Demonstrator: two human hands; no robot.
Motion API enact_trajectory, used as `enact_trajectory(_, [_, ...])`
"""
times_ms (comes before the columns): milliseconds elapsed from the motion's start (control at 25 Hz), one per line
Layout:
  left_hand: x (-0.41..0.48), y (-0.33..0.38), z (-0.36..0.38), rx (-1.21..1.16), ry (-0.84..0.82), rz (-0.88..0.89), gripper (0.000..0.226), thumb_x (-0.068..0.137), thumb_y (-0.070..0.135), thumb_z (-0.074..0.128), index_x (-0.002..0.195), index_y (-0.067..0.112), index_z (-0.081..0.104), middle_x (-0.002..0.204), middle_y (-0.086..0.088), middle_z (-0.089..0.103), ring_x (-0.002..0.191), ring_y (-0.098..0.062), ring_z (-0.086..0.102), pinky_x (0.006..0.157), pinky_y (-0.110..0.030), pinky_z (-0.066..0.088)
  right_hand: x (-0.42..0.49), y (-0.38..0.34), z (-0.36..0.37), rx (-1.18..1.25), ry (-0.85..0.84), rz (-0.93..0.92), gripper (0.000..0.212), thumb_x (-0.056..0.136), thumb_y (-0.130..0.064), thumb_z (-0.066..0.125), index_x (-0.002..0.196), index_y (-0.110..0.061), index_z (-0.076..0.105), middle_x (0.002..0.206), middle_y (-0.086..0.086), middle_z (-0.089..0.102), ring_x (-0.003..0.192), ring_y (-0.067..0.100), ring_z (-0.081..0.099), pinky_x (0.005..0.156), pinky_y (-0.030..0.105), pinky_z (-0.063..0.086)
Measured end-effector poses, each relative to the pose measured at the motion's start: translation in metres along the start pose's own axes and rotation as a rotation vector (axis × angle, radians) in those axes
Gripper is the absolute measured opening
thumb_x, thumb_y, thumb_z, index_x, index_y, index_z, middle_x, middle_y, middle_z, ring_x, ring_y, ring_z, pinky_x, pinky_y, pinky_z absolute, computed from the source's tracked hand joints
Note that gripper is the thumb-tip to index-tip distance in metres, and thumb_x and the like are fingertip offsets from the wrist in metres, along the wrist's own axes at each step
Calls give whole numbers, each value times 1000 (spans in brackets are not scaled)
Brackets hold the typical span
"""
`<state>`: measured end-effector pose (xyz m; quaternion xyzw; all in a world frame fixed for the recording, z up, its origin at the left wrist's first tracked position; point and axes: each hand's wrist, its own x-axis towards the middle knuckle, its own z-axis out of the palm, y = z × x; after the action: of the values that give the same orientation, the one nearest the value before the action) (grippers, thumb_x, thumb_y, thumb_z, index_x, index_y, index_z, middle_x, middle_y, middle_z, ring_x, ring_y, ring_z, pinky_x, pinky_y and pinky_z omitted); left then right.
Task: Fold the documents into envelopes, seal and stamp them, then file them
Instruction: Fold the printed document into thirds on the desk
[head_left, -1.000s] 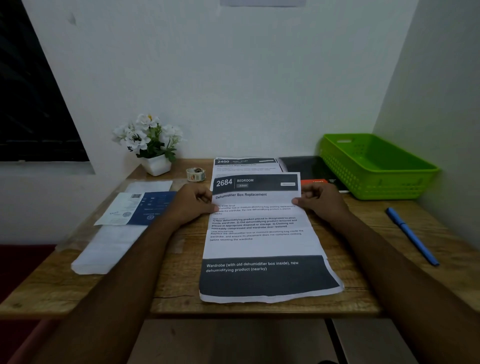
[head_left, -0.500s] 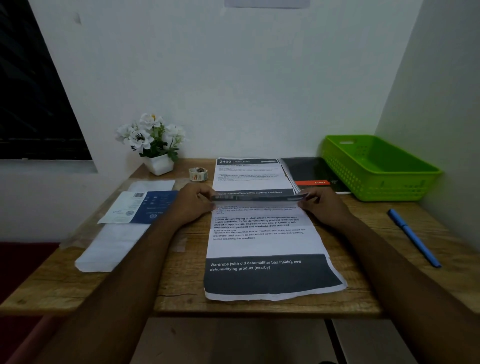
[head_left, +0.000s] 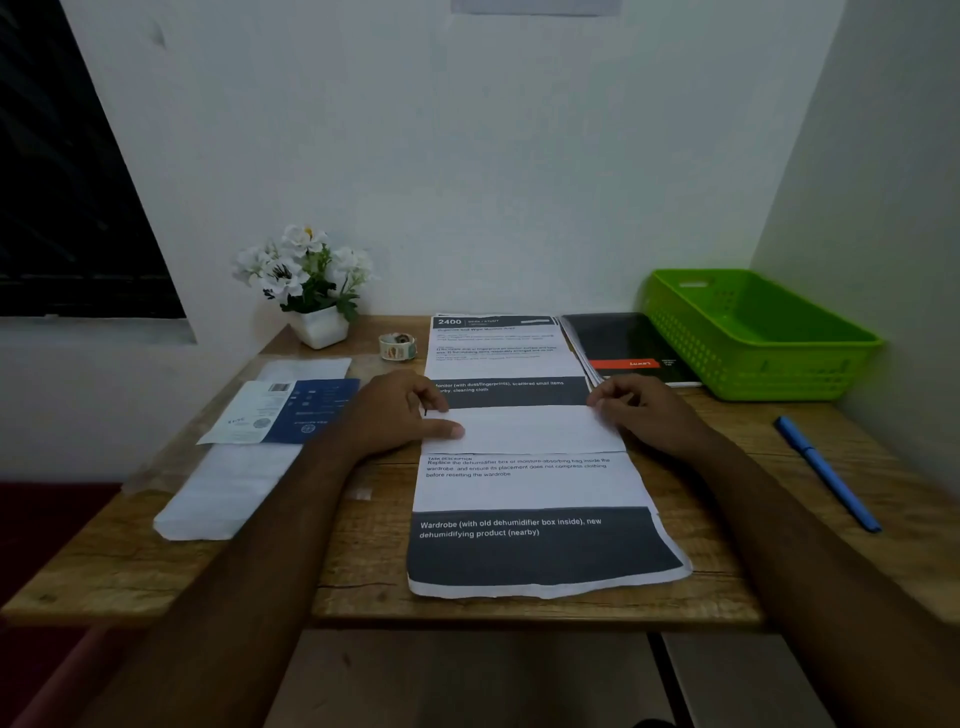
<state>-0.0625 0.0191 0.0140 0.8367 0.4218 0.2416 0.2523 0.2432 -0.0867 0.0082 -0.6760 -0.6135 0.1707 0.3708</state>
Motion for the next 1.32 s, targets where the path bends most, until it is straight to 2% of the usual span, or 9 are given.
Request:
enact_trajectory(80, [1, -1, -1, 20, -30, 9, 50, 45, 59, 84, 86, 38, 65, 92, 19, 61, 76, 7, 55, 59, -15, 38, -3, 1, -3, 54, -9, 12, 7, 83, -33, 72, 83, -27, 70, 82, -5, 66, 69, 6, 54, 64, 27, 40])
enact_trajectory(240, [3, -2, -3, 37, -58, 10, 75, 35, 70, 76, 102, 36, 65, 95, 19, 58, 80, 3, 54, 59, -15, 37, -11, 2, -10, -97, -122, 44, 59, 59, -54, 84, 111, -39, 62, 98, -16, 56, 84, 3, 53, 69, 22, 42])
enact_trajectory(360, [3, -1, -2, 47, -48, 18, 96, 36, 69, 76, 121, 29, 59, 97, 18, 56, 85, 1, 53, 62, -16, 39, -13, 1, -10, -98, -128, 28, 67, 57, -48, 86, 118, -40, 58, 97, -14, 57, 83, 3, 52, 66, 22, 39])
enact_trajectory(560, [4, -2, -1, -15, -61, 85, 64, 42, 54, 84, 98, 27, 70, 70, 5, 62, 56, 2, 52, 50, -9, 38, -13, 1, -9, -35, -121, 0, 36, 58, -39, 89, 83, -26, 67, 75, -5, 55, 60, 6, 43, 53, 16, 32])
enact_trajectory(680, [2, -3, -1, -56, -69, 90, 51, 41, 54, 84, 83, 29, 69, 66, 1, 62, 51, 2, 50, 47, -9, 37, -17, -1, -9, -7, -75, 14, 47, 57, -37, 90, 96, -33, 64, 90, -14, 54, 69, 1, 45, 55, 11, 35])
enact_trajectory(800, [1, -3, 1, -17, -85, 92, 68, 42, 56, 83, 101, 27, 67, 73, 4, 62, 57, 8, 52, 50, -7, 39, -17, -2, -9, -9, -106, 16, 60, 61, -36, 88, 114, -36, 61, 112, -12, 56, 76, -2, 46, 62, 14, 34])
enact_trajectory(1040, [-1, 2, 1, 14, -46, 98, 58, 39, 61, 83, 87, 40, 58, 92, 18, 54, 80, 8, 53, 56, -9, 41, -16, -3, -9, -35, -105, 2, 67, 61, -36, 88, 121, -34, 59, 86, -17, 53, 72, 0, 46, 57, 12, 33])
enact_trajectory(1160, [-4, 4, 2, -10, -2, 140, 58, 44, 50, 89, 87, 40, 52, 93, 22, 49, 77, 25, 46, 54, 2, 37, -16, -2, -9, -8, -98, -21, 69, 59, -33, 90, 121, -30, 60, 85, -8, 59, 67, 0, 51, 53, 7, 39])
enact_trajectory(1320, [-5, 7, 2, -35, -25, 176, 58, 48, 48, 89, 97, 31, 65, 88, 24, 60, 77, 17, 55, 55, -2, 42, -17, 0, -10, 47, -112, -13, 58, 57, -36, 90, 110, -29, 65, 82, 2, 70, 63, 1, 57, 55, 13, 42])
